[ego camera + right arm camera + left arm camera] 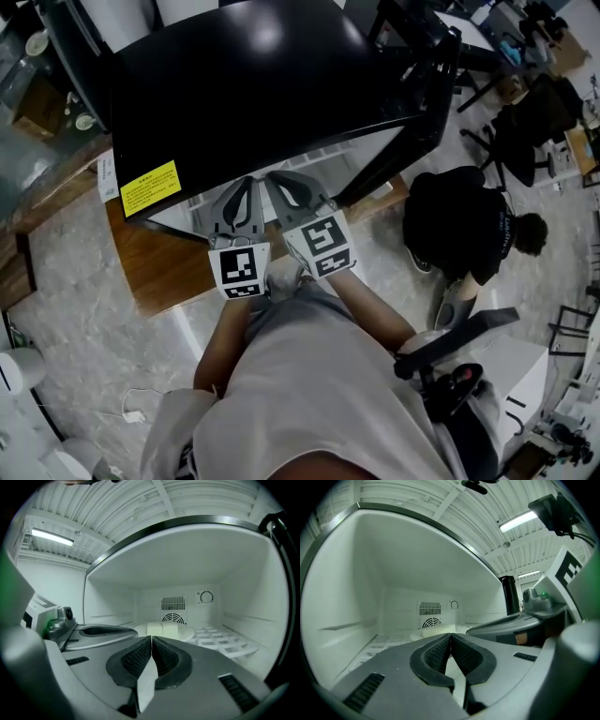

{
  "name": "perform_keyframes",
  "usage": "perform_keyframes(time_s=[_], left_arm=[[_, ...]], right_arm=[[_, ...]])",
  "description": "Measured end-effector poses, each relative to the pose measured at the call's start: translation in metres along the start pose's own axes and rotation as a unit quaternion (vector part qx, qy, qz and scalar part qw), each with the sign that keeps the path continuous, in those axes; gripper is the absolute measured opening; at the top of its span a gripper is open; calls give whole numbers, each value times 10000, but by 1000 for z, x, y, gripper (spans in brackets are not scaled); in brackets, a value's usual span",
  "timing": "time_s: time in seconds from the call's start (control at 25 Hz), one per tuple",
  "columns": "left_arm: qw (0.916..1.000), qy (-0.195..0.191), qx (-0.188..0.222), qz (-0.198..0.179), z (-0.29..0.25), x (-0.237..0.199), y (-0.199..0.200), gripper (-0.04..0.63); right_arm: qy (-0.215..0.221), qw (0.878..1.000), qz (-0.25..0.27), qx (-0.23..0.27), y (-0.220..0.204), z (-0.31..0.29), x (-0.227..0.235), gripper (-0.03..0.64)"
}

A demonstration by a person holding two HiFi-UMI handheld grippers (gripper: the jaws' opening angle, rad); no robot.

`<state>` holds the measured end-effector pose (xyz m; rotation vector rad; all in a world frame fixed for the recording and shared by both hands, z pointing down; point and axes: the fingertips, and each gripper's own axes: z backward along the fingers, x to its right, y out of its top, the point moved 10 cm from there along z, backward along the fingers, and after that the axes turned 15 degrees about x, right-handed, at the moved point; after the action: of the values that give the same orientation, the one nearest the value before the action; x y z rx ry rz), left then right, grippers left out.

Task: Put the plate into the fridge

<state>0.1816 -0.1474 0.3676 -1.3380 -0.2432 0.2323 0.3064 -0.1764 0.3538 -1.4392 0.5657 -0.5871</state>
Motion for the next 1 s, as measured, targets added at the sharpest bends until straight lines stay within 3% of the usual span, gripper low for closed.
perform_keyframes(time_s=[0.16,0.44,1.0], left_arm=[[9998,-46,108,135,5,-3,4,18],[9993,-249,96,248,0,4,2,18],[9988,-359,53,338,-5,1,7,18]], right_arm=[[-375,9991,53,179,6,8,3,20],[-564,9982,114,138,8,19,9,18],[-581,9982,81,78,10,16,5,17]])
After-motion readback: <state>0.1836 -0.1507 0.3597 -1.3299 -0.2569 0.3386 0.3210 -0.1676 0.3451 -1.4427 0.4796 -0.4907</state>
